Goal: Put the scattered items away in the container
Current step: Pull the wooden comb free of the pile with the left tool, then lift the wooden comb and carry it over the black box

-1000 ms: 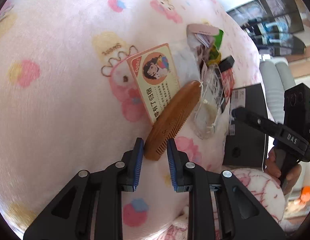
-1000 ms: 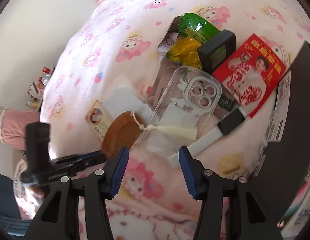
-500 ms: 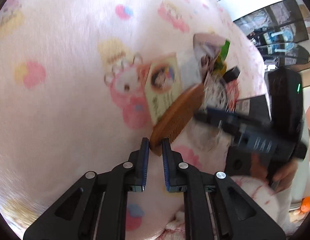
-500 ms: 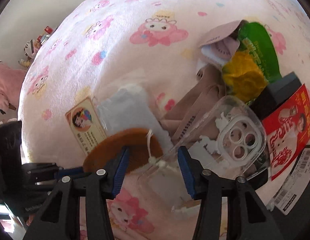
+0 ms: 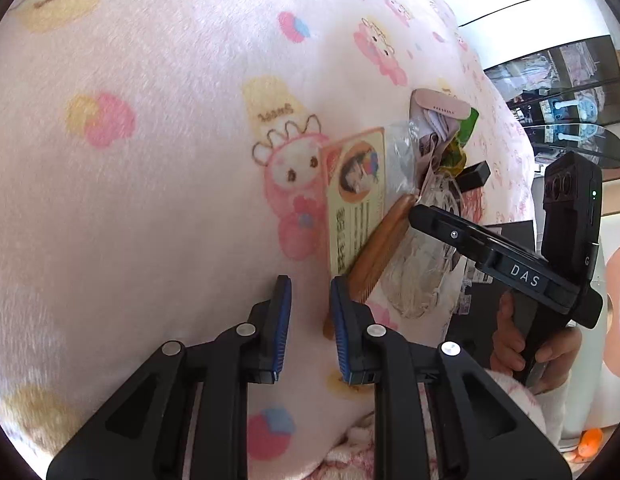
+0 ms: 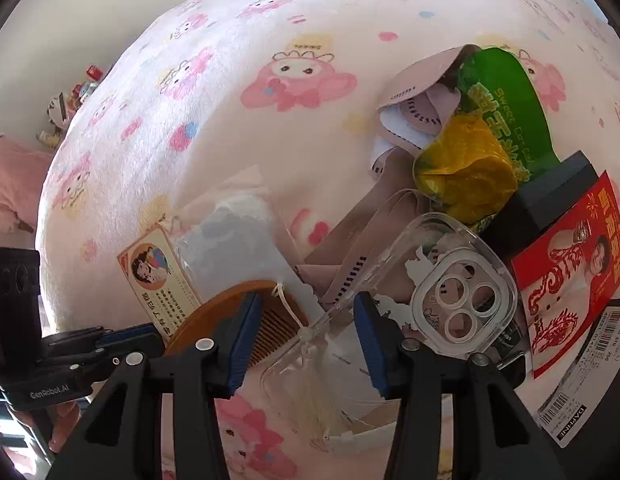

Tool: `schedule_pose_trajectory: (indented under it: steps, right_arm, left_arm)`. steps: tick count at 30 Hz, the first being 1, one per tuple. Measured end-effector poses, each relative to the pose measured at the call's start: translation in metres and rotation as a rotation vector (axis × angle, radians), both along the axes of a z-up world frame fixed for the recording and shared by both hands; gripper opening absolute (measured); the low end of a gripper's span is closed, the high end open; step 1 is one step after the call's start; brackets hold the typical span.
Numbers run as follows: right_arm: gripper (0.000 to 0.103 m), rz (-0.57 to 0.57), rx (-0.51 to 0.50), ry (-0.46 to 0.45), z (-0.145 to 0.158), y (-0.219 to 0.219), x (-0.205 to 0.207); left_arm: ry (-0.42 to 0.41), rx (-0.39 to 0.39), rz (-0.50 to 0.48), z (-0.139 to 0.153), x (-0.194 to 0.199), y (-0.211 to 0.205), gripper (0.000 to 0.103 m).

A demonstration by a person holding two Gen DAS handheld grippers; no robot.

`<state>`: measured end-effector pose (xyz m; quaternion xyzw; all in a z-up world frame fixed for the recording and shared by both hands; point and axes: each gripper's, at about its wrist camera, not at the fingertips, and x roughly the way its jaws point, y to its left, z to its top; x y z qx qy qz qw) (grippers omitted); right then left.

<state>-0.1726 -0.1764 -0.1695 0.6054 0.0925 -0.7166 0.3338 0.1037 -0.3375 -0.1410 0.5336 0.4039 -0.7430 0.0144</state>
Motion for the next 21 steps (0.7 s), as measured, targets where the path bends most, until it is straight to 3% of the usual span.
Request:
schedule_pose_trajectory:
  steps: [3, 5, 8, 10, 17, 21]
  right_arm:
    - [0.044, 0.047, -0.006, 0.001, 0.003, -0.001, 0.008]
    - [0.044, 0.062, -0.006, 0.034, 0.007, -0.002, 0.01]
    - [0.044, 0.053, -0.022, 0.041, 0.006, -0.006, 0.005]
    - [0.044, 0.063, -0.028, 0.029, 0.003, -0.011, 0.004]
    - [0.044, 0.065, -0.043, 0.088, 0.024, 0.001, 0.007]
    - [0.044, 0.074, -0.109, 0.054, 0.034, -0.002, -0.003]
  left_arm:
    - [0.02, 0.054, -0.039, 0.002, 0.005, 0.007, 0.031]
    - [0.021, 0.055, -0.081, -0.001, 0.002, 0.014, 0.034]
    - [-0.003, 0.043, -0.109, -0.01, -0.007, 0.023, 0.03]
    - [-0.014, 0.067, -0.108, -0.018, -0.01, 0.027, 0.015]
    - [0.073, 0.061, -0.094, 0.005, 0.0, 0.016, 0.011]
    - [0.09, 0.045, -0.078, 0.015, 0.006, -0.001, 0.011]
